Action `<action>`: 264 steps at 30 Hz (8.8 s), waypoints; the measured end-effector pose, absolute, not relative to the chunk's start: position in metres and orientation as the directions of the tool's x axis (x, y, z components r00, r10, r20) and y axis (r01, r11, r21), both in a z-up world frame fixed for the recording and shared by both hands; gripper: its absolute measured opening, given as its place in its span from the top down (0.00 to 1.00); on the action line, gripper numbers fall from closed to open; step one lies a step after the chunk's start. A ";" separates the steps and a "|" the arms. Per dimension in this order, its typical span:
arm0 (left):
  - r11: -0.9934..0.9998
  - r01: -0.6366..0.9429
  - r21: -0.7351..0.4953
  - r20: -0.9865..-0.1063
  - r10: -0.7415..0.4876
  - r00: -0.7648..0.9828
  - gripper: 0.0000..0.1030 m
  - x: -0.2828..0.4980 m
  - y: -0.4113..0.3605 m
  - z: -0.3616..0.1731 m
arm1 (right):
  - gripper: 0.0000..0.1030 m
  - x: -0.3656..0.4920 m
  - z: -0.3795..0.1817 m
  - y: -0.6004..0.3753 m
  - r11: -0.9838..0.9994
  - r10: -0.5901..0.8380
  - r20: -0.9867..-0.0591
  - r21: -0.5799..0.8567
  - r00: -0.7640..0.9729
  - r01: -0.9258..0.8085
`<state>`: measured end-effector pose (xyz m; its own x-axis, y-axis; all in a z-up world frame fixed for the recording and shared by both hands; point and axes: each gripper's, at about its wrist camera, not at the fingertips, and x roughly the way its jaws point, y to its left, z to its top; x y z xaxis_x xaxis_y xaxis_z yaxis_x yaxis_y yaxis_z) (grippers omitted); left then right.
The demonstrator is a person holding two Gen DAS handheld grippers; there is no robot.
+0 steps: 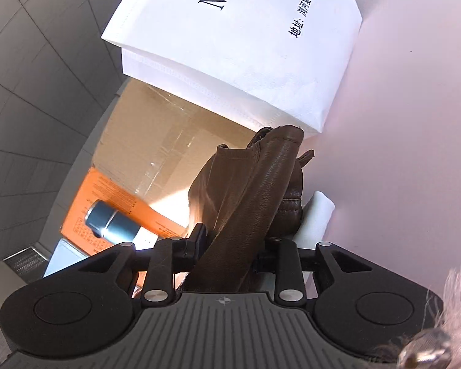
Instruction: Fold clothes
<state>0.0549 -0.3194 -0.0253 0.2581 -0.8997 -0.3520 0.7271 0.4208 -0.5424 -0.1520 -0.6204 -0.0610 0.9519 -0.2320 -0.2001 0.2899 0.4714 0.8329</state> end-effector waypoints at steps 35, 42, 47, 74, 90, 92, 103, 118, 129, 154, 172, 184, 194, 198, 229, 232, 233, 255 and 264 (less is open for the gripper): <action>0.679 0.674 -0.293 -0.197 -0.732 0.652 0.00 0.039 -0.089 0.015 | 0.00 -0.134 0.019 -0.265 0.613 -0.630 -0.238 0.432 0.739 0.661; 0.723 0.682 -0.105 -0.029 -0.688 0.725 0.00 0.025 -0.101 0.009 | 0.00 -0.117 0.007 -0.259 0.514 -0.823 -0.124 0.252 0.554 0.820; 0.715 0.698 -0.053 -0.021 -0.699 0.715 0.00 0.021 -0.109 0.000 | 0.00 -0.112 0.004 -0.254 0.478 -0.865 -0.077 0.173 0.496 0.861; 0.718 0.696 0.000 -0.069 -0.694 0.716 0.00 0.015 -0.114 -0.008 | 0.00 -0.108 0.005 -0.248 0.519 -0.848 -0.057 0.107 0.526 0.848; 0.706 0.708 0.011 -0.095 -0.704 0.704 0.00 0.017 -0.117 -0.009 | 0.00 -0.107 0.004 -0.253 0.536 -0.831 -0.095 0.126 0.548 0.835; 0.706 0.708 0.011 -0.096 -0.704 0.703 0.00 0.017 -0.117 -0.009 | 0.00 -0.106 0.004 -0.253 0.538 -0.829 -0.098 0.126 0.551 0.833; 0.706 0.708 0.006 -0.100 -0.704 0.703 0.00 0.018 -0.117 -0.009 | 0.00 -0.106 0.004 -0.254 0.543 -0.825 -0.105 0.125 0.556 0.830; 0.706 0.708 0.004 -0.104 -0.704 0.702 0.00 0.019 -0.117 -0.010 | 0.00 -0.106 0.004 -0.254 0.548 -0.821 -0.107 0.129 0.561 0.827; 0.706 0.708 0.004 -0.105 -0.704 0.702 0.00 0.019 -0.117 -0.009 | 0.00 -0.107 0.004 -0.254 0.548 -0.821 -0.106 0.131 0.561 0.826; 0.706 0.708 0.004 -0.106 -0.704 0.702 0.00 0.019 -0.117 -0.009 | 0.00 -0.107 0.003 -0.255 0.548 -0.821 -0.107 0.134 0.561 0.826; 0.706 0.708 0.004 -0.108 -0.704 0.702 0.00 0.020 -0.118 -0.009 | 0.00 -0.106 0.003 -0.255 0.549 -0.819 -0.110 0.136 0.563 0.825; 0.706 0.708 0.003 -0.109 -0.704 0.702 0.00 0.020 -0.119 -0.009 | 0.00 -0.107 0.003 -0.255 0.553 -0.816 -0.114 0.137 0.567 0.822; 0.706 0.708 0.002 -0.110 -0.704 0.702 0.00 0.021 -0.119 -0.010 | 0.00 -0.106 0.003 -0.256 0.556 -0.813 -0.117 0.138 0.570 0.820; 0.706 0.709 0.001 -0.111 -0.704 0.701 0.00 0.021 -0.119 -0.010 | 0.00 -0.106 0.003 -0.256 0.556 -0.813 -0.117 0.139 0.571 0.820; 0.706 0.708 0.001 -0.112 -0.704 0.701 0.00 0.021 -0.119 -0.009 | 0.00 -0.107 0.003 -0.257 0.557 -0.812 -0.112 0.145 0.573 0.818; 0.706 0.709 0.001 -0.112 -0.704 0.701 0.00 0.021 -0.119 -0.009 | 0.00 -0.107 0.003 -0.257 0.557 -0.812 -0.112 0.145 0.573 0.817; 0.706 0.709 0.001 -0.112 -0.704 0.701 0.00 0.021 -0.119 -0.009 | 0.00 -0.107 0.003 -0.257 0.558 -0.812 -0.112 0.145 0.573 0.817; 0.706 0.709 0.000 -0.112 -0.704 0.701 0.00 0.021 -0.119 -0.009 | 0.00 -0.107 0.003 -0.256 0.557 -0.812 -0.109 0.145 0.573 0.818; 0.704 0.710 -0.003 -0.114 -0.705 0.700 0.00 0.021 -0.118 -0.010 | 0.00 -0.107 0.003 -0.256 0.556 -0.813 -0.110 0.144 0.572 0.819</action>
<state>0.0211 -0.1184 -0.0097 0.6995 -0.7055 -0.1141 0.7099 0.7043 -0.0031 -0.1070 -0.2561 0.0029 0.5716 -0.8131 -0.1101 0.8187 0.5560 0.1437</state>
